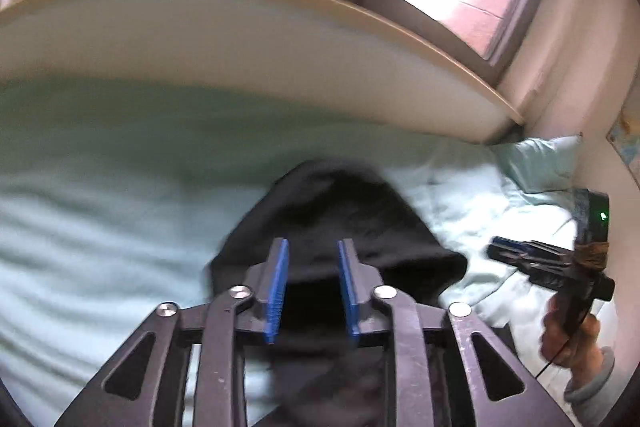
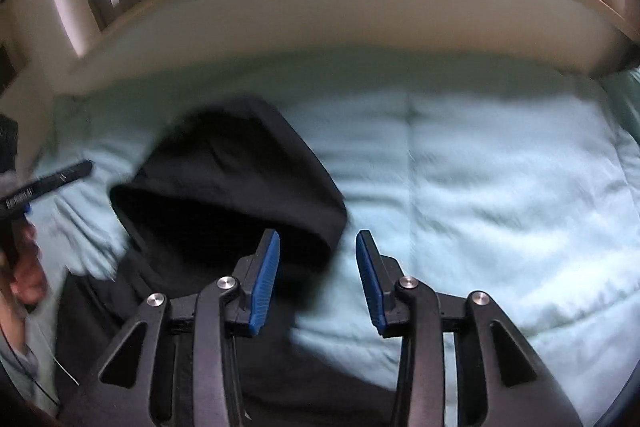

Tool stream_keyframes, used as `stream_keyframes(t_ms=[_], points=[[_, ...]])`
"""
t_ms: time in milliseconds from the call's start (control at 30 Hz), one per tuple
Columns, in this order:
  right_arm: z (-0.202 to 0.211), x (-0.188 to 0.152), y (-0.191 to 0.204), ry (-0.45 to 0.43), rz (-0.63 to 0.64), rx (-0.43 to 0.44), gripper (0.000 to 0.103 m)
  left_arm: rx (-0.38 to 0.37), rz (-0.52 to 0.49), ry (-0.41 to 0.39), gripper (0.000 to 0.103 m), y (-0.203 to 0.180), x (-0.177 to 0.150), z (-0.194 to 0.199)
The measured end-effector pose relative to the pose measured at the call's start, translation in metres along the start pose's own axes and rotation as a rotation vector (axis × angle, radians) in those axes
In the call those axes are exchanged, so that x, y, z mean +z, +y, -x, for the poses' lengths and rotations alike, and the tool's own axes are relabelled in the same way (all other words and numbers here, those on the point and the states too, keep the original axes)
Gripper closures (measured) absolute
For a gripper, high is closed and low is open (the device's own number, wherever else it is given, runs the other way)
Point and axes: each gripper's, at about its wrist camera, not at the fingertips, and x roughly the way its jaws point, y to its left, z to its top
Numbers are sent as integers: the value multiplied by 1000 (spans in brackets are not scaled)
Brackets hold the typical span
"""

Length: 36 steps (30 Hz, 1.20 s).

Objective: Fold large clothes

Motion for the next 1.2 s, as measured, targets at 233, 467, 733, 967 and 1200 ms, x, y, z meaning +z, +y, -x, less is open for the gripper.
stream_keyframes(t_ms=[233, 467, 733, 967, 1200], points=[[-84, -20, 14, 236, 42, -31, 62, 49, -3, 354, 72, 16, -52, -104], [-104, -41, 7, 257, 47, -45, 62, 61, 17, 356, 70, 25, -68, -111], [-35, -12, -20, 122, -3, 61, 60, -7, -14, 144, 66, 10, -27, -31], [-60, -13, -51, 197, -87, 95, 59, 41, 164, 257, 55, 81, -18, -47], [-110, -31, -69, 281, -259, 219, 58, -129, 357, 395, 52, 121, -56, -108]])
